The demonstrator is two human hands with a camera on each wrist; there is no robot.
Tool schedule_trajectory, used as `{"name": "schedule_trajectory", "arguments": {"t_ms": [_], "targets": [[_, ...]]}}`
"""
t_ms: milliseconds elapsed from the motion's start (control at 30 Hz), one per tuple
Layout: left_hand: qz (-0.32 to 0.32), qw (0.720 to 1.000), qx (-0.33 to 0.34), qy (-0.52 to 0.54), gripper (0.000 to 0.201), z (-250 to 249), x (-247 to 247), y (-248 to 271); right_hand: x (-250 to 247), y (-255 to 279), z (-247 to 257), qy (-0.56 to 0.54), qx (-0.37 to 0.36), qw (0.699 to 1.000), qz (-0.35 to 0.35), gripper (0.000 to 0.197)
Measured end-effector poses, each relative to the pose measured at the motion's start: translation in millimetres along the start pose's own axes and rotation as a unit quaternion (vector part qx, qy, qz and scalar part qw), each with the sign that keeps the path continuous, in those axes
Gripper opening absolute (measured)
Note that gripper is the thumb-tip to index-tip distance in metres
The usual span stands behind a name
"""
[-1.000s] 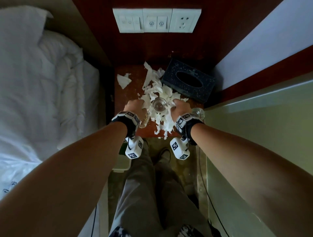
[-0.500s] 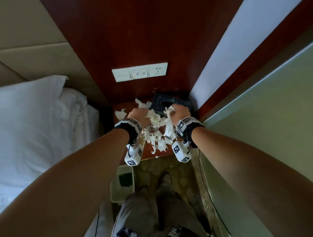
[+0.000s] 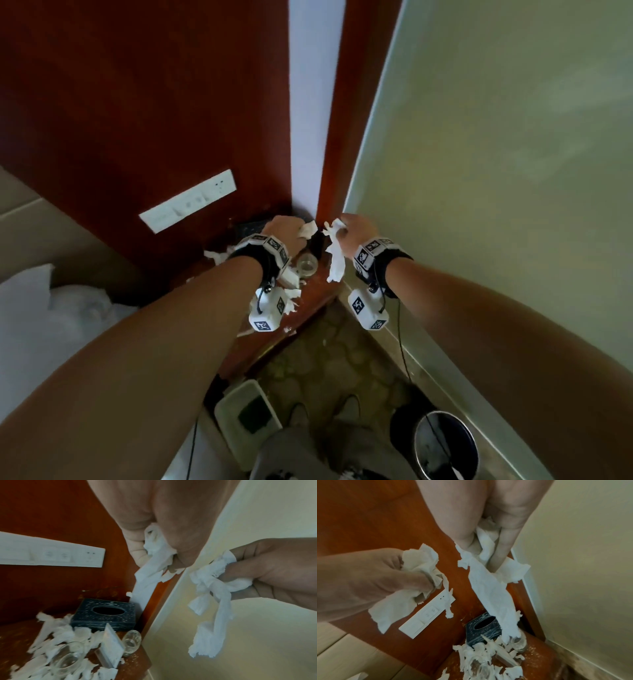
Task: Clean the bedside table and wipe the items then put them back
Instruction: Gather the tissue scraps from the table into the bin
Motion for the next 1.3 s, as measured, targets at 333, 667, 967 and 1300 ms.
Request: {"name": "schedule_trajectory", "arguments": {"t_ms": [333,667,967,1300], "targets": [[0.064,0.977,0.184,-0.089,0.033,-204,60,19,-79,111,-151,-0.019,0.098,0.993,-0.056,0.035],[0.150,0.934,0.276,-0.170,0.030,-376,204,99,-97,261,-339,-0.086,0.189,0.974,-0.087,0.018],[0.227,0.903,0.300,-0.208,0.028,-464,356,166,-37,364,-504,-0.141,0.280,0.947,-0.075,0.024],[0.303,0.864,0.325,-0.238,0.034,-475,535,176,99,416,-641,-0.213,0.422,0.878,-0.071,0.020]]}}
Point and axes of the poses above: each hand's wrist, its own y-axis away from the middle knuckle, its own x-axis out of the palm, z = x × y, the point moved 9 cm from there along -y, towards the middle knuckle, and after that the axes turned 3 degrees about -z, right-handed, at the moved point
